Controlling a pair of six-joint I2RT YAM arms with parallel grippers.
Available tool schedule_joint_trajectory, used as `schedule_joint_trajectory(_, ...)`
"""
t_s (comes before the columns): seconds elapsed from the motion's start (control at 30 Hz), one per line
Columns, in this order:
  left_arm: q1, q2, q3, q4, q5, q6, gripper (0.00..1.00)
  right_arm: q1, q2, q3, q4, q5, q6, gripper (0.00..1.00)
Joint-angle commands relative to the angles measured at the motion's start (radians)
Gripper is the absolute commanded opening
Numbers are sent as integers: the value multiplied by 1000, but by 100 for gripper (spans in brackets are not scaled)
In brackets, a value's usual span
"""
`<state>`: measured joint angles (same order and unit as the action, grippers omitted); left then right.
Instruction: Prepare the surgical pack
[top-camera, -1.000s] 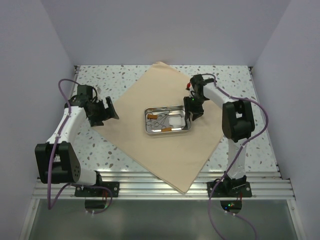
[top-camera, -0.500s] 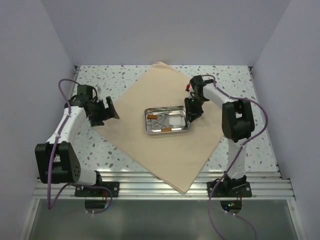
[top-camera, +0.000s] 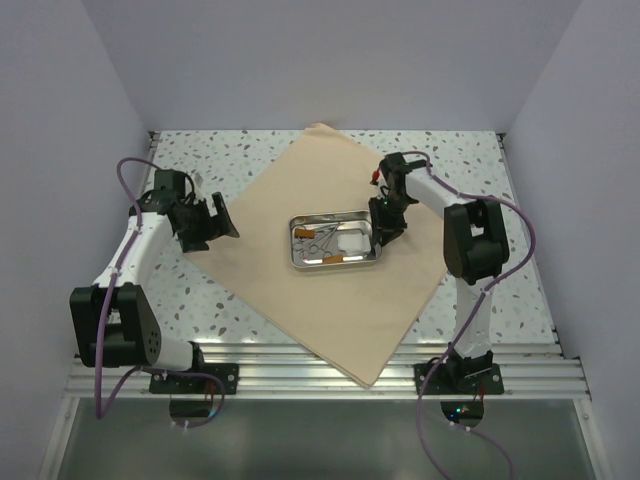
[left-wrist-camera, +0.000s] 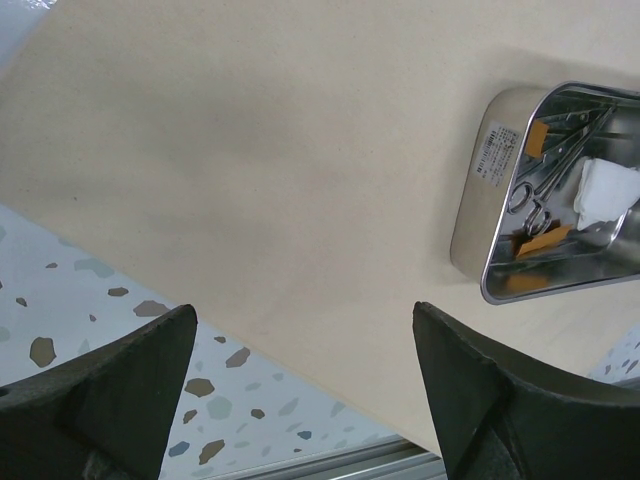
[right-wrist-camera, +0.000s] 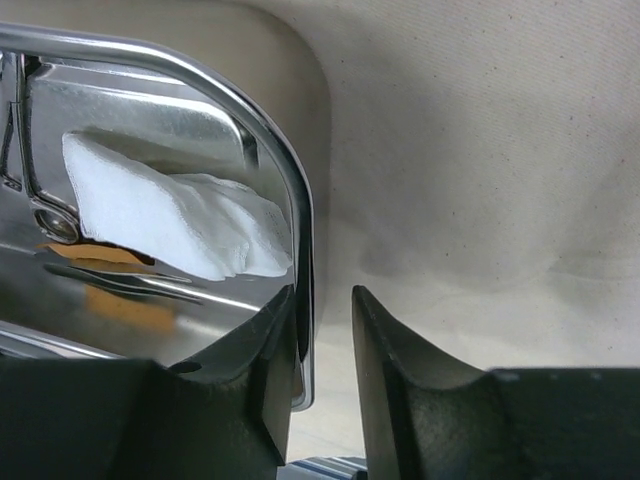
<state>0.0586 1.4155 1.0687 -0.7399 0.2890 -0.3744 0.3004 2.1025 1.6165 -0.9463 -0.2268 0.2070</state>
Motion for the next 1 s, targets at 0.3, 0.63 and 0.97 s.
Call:
schedule_joint_trajectory(0.3, 4, -20, 2, 22, -20, 8, 99, 3, -228, 36, -111, 191, -14, 98)
schedule_joint_trajectory(0.63, 6, -43, -13, 14, -50, 9, 99, 296, -582, -213, -209, 159, 41, 72)
schedule_joint_trajectory(0.97, 4, -121, -116, 34, -68, -23, 98, 801, -981, -764, -45, 121, 354, 57)
